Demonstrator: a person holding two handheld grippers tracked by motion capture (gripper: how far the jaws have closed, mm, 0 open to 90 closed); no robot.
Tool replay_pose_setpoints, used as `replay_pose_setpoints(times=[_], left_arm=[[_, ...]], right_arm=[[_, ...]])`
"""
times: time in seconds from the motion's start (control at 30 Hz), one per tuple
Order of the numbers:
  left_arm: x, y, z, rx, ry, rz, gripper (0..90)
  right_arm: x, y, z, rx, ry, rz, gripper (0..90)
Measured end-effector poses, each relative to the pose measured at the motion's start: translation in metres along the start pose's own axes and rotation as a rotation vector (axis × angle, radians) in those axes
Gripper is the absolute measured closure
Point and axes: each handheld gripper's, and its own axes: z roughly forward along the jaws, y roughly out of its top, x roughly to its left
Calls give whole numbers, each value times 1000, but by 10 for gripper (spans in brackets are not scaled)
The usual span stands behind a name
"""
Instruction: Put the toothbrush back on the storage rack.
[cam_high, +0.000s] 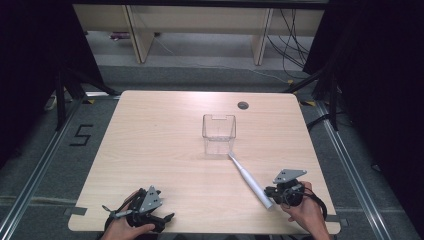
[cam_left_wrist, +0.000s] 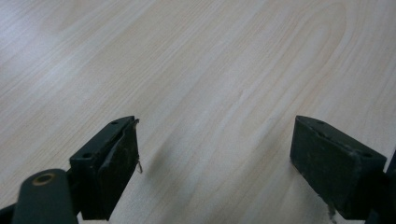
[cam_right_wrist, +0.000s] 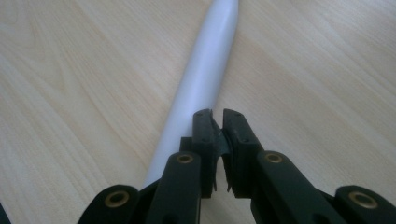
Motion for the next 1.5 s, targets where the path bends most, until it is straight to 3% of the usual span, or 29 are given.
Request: replay_pose_setpoints(times=[0.03,0.2,0.23,0.3,0.33,0.37,0.47,0.57,0.6,0.7,0.73,0.77,0.83,0.87,1.07,1.1,1.2,1.4,1.43,1.5], left_arm=[[-1,0,1,-12,2,-16,151],[-1,0,1,-8,-1,-11,151],[-1,0,1,-12,1,-16,151],[-1,0,1,-8,1,-11,151],[-1,0,1,-15,-3,-21,151],[-1,0,0,-6,-7,-13,151],[-1,0,1,-13,5,-18,151],[-1,0,1,-12,2,-18,151],[-1,0,2,-13,0,-21,151],[-1,0,1,-3,-6,-14,151],[-1,-1,1,-4,-6,-15,151],[-1,-1,2,-6,-3,-18,151],[-1,-1,2,-8,-2,-20,151],[-1,-1,2,-9,-2,-20,151],[-1,-1,2,-9,-2,-19,151],[-1,-1,1,-8,-3,-18,151],[-1,0,1,-13,3,-20,151],[-1,0,2,-12,1,-20,151],[-1,0,1,-9,-4,-16,151],[-1,0,1,-7,-5,-17,151]], right_arm=[[2,1,-2,24,4,-5,840],[7,1,-1,28,23,-20,837],[10,1,-1,20,5,6,835],[12,1,-2,40,14,31,835],[11,1,-2,37,16,-16,834],[14,1,-1,29,20,10,827],[13,2,-3,48,18,13,798],[9,2,-3,19,9,15,757],[5,3,-7,24,-4,46,714],[1,6,-11,16,-25,64,664],[3,7,-13,33,-25,133,618],[-1,11,-16,34,-31,154,573],[-1,13,-16,32,-29,176,551],[-4,18,-14,3,-39,170,506],[-2,35,-10,49,-12,168,447],[1,43,-6,95,8,168,439],[4,50,1,129,3,176,435],[3,60,12,169,4,146,430],[5,61,13,184,-18,173,430],[4,63,16,197,-22,162,429]])
